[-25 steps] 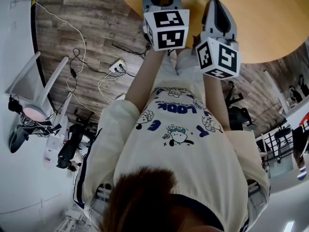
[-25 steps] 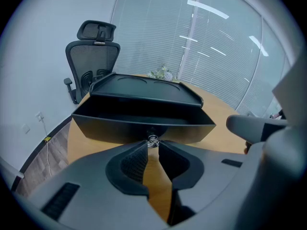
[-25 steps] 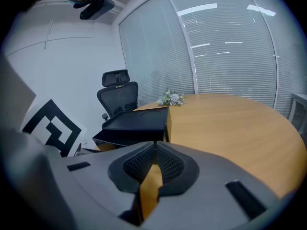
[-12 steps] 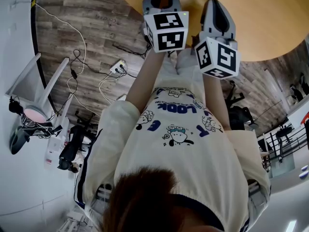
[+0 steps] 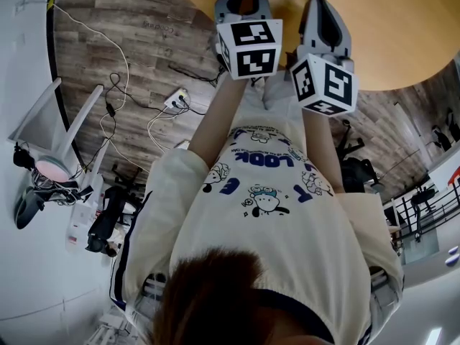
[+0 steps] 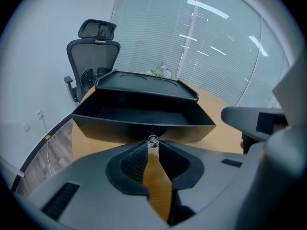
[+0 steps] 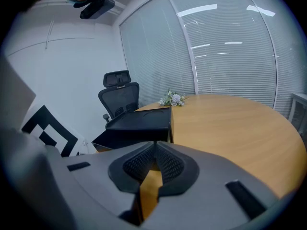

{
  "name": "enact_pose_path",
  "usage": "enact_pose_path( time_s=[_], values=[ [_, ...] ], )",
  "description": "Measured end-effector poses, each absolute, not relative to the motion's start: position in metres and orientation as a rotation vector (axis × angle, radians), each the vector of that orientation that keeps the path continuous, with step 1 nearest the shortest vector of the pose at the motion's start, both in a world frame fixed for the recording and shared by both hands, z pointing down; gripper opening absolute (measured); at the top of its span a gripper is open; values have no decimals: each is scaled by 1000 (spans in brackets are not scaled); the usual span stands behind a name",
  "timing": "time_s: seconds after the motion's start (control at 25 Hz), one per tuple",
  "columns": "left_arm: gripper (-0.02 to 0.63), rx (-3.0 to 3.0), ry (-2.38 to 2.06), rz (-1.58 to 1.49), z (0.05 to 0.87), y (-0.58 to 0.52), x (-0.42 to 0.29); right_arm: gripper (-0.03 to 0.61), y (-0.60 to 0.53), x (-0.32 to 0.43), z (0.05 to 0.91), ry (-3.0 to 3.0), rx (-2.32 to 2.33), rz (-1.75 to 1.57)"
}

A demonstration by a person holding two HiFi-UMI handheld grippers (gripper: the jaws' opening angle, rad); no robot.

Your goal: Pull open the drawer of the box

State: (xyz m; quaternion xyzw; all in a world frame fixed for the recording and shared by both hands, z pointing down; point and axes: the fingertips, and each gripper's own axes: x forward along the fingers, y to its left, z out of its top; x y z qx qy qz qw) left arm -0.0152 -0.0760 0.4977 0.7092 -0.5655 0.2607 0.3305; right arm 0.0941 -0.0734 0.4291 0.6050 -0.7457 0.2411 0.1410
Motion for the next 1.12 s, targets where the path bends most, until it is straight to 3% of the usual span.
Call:
enact_pose_path(
  time_s=[1.12],
  values=[
    [77, 1841, -1478, 694, 498, -62, -16, 38, -71, 94, 426, -2160, 1749, 699]
  ],
)
